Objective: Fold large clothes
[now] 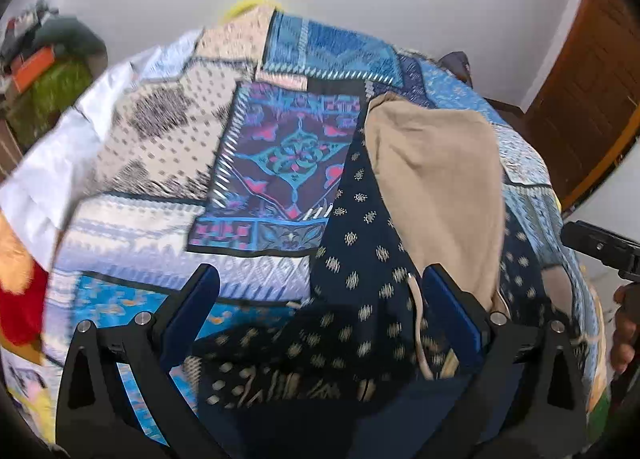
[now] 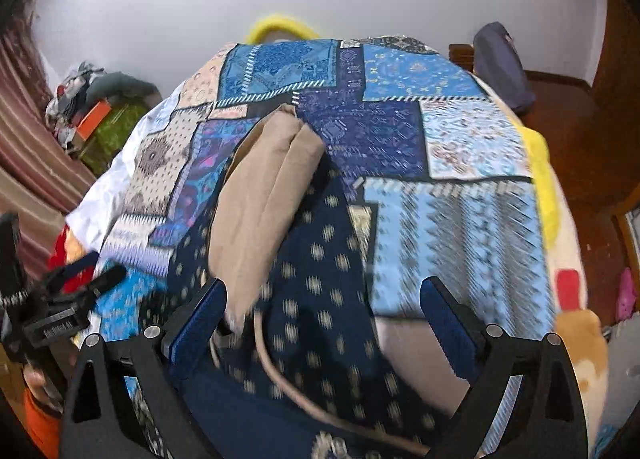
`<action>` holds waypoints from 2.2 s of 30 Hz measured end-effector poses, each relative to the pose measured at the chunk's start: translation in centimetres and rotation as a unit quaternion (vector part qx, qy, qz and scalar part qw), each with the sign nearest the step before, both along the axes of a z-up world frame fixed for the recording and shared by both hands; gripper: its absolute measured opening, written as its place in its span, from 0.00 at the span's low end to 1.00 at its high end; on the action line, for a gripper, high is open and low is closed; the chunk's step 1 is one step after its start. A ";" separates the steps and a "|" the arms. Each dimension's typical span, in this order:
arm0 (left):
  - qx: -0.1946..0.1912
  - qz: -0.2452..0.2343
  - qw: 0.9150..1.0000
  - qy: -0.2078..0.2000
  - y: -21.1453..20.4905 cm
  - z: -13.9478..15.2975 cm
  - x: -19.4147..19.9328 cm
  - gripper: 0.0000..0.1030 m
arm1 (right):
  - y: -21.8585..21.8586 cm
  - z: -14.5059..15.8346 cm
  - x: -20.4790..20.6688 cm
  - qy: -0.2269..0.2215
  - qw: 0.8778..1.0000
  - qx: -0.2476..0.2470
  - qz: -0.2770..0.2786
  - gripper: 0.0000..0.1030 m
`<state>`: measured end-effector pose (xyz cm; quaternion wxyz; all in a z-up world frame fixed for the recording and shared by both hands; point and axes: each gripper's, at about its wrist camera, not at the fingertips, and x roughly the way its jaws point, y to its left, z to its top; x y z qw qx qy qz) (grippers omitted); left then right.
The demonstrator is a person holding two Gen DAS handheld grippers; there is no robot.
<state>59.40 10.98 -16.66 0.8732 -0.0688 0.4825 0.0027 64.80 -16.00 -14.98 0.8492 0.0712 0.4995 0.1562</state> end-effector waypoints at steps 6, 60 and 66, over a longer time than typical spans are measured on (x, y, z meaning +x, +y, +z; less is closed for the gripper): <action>-0.044 0.021 0.998 0.033 0.1 -3.7 3.4 0.99 | 1.3 -4.3 5.3 0.048 0.998 0.032 -0.025 0.90; -0.026 -0.064 0.996 0.064 -4.4 -6.1 -17.3 0.34 | -3.0 -4.3 -21.2 -0.015 0.986 -0.145 0.082 0.94; 0.028 -0.076 0.995 0.055 -4.2 -3.0 -17.5 0.63 | -6.8 -0.3 -20.3 -0.023 0.999 -0.033 0.032 0.94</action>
